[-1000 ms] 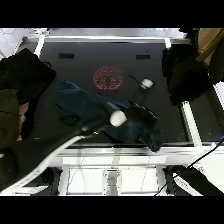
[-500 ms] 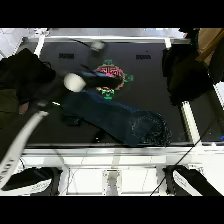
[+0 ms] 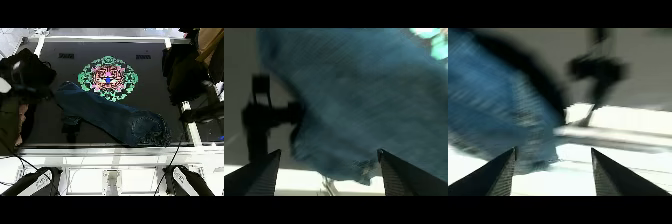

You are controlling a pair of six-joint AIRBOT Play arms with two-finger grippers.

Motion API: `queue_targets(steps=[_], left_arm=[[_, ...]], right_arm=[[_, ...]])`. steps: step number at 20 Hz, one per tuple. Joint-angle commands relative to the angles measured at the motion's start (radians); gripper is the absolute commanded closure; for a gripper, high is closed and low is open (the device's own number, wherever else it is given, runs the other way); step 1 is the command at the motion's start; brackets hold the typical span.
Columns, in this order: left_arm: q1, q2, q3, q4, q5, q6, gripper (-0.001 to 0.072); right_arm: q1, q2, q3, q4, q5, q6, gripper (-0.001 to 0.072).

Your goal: Fold the clothes and pants, and hang the long-sleeved shirts on hangers.

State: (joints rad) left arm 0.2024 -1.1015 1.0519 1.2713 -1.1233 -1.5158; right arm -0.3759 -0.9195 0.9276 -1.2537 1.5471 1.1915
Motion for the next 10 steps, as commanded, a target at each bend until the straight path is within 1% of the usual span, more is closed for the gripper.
queue_targets(steps=[1, 2, 5, 7, 10], left_arm=[[0.053, 0.014, -0.167, -0.114, 0.141, 0.005, 0.0007], [0.052, 0.014, -0.180, -0.159, 0.193, 0.005, 0.0007], [0.051, 0.008, -0.181, -0.231, 0.299, 0.005, 0.0007], [0.051, -0.008, -0.181, -0.233, 0.330, 0.005, 0.0007], [0.051, -0.051, -0.181, -0.254, 0.335, 0.004, 0.0007]], right_arm=[[-0.022, 0.003, -0.191, 0.226, 0.012, -0.075, 0.0043], [-0.022, 0.003, -0.203, 0.219, 0.012, -0.095, 0.0042], [-0.022, 0.002, -0.213, 0.206, 0.005, -0.096, 0.0042], [-0.022, 0.002, -0.236, 0.206, 0.004, -0.112, 0.0043], [-0.020, 0.002, -0.297, 0.208, 0.006, -0.112, 0.0044]])
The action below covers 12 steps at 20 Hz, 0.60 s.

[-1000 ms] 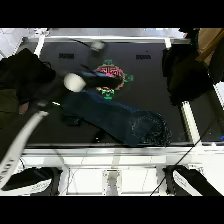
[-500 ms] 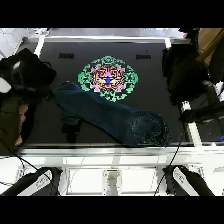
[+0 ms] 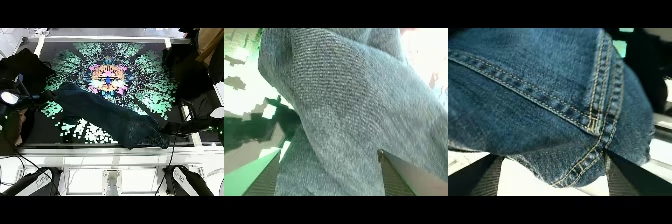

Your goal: Fold the clothes and pants, and hang the long-sleeved shirts on hangers.

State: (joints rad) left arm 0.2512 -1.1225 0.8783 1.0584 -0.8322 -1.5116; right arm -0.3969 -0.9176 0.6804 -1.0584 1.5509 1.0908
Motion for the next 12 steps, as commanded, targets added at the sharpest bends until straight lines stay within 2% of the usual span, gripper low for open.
queue_targets(steps=[1, 6, 12], left_arm=[[0.002, -0.050, -0.007, -0.068, 0.047, 0.000, 0.0007], [-0.008, -0.166, -0.007, -0.265, 0.104, 0.001, 0.0007], [-0.034, -0.274, -0.006, -0.267, 0.119, 0.000, 0.0017]], right_arm=[[0.006, 0.000, -0.064, 0.014, 0.003, -0.011, 0.0044], [0.069, 0.000, -0.085, 0.042, -0.049, -0.010, 0.0045], [0.150, 0.000, -0.084, 0.057, -0.168, 0.000, 0.0048]])
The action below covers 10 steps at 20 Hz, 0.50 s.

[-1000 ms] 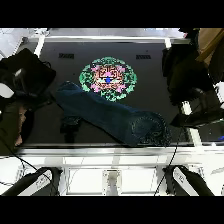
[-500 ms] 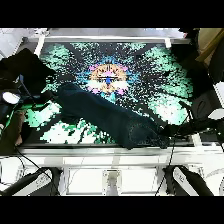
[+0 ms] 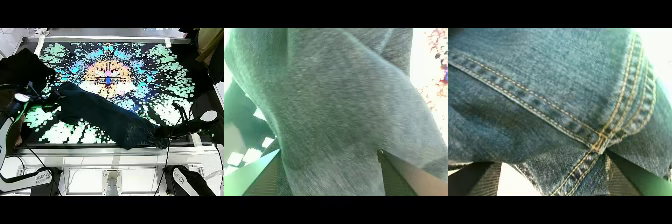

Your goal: Fold the clothes and pants, and hang the long-sleeved shirts on hangers.

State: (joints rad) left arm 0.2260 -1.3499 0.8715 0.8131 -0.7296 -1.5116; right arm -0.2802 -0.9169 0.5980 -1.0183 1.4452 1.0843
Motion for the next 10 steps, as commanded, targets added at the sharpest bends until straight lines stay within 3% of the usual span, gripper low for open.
queue_targets(steps=[1, 2, 4, 5, 6, 7, 8, 10], left_arm=[[-0.011, -0.058, 0.001, -0.022, 0.019, 0.001, 0.0154], [-0.016, -0.066, 0.001, -0.021, 0.029, 0.002, 0.0298], [-0.033, -0.076, 0.001, -0.022, 0.066, 0.001, 0.0457], [-0.043, -0.076, 0.002, -0.021, 0.086, 0.002, 0.0682], [-0.052, -0.076, 0.008, -0.024, 0.097, 0.012, 0.0687], [-0.056, -0.075, 0.019, -0.028, 0.097, 0.030, 0.0687], [-0.057, -0.073, 0.040, -0.034, 0.085, 0.054, 0.0687], [-0.049, -0.047, 0.086, -0.032, 0.052, 0.097, 0.0688]], right_arm=[[0.039, 0.000, -0.002, 0.033, -0.078, 0.006, 0.0048], [0.040, -0.001, -0.002, 0.055, -0.090, 0.006, 0.0049], [0.040, 0.000, -0.002, 0.083, -0.116, 0.006, 0.0091], [0.040, 0.000, -0.002, 0.090, -0.128, 0.006, 0.0183], [0.040, 0.000, -0.002, 0.092, -0.139, 0.006, 0.0290], [0.040, 0.000, -0.002, 0.092, -0.157, 0.006, 0.0451], [0.039, 0.000, 0.000, 0.091, -0.171, 0.006, 0.0681], [0.037, 0.000, 0.039, 0.073, -0.160, 0.006, 0.0676]])
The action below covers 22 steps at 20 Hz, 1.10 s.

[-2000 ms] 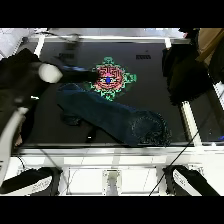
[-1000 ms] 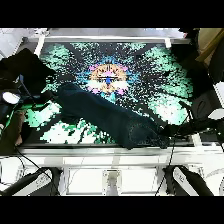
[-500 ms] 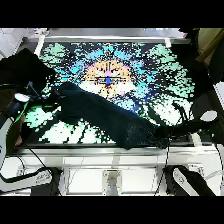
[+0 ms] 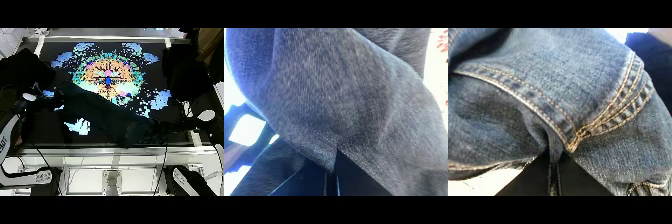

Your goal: Fold the clothes and pants, and hang the long-sleeved shirts on hangers.

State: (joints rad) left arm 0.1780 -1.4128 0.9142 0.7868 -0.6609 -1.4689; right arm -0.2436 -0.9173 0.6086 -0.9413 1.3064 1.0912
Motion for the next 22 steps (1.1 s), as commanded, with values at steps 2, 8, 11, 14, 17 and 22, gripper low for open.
queue_targets(steps=[2, 8, 11, 14, 17, 22], left_arm=[[0.011, 0.082, 0.095, -0.005, -0.046, 0.125, 0.0688], [0.047, 0.428, 0.163, 0.017, -0.066, 0.274, 0.0688], [0.047, 0.587, 0.163, 0.176, -0.135, 0.271, 0.0688], [0.046, 0.642, 0.150, 0.268, -0.343, 0.193, 0.0688], [0.046, 0.639, 0.051, 0.267, -0.453, 0.189, 0.0688], [0.046, 0.639, -0.192, 0.235, -0.455, 0.174, 0.0688]], right_arm=[[0.000, 0.000, 0.132, -0.057, 0.037, -0.001, 0.0676], [0.000, 0.000, 0.662, -0.245, 0.167, 0.022, 0.0676], [0.000, 0.000, 0.890, -0.244, 0.117, 0.022, 0.0676], [0.001, -0.002, 0.954, -0.230, -0.051, 0.024, 0.0676], [0.001, -0.075, 0.953, -0.196, -0.051, 0.047, 0.0676], [0.001, -0.316, 0.953, -0.195, 0.082, 0.086, 0.0632]])
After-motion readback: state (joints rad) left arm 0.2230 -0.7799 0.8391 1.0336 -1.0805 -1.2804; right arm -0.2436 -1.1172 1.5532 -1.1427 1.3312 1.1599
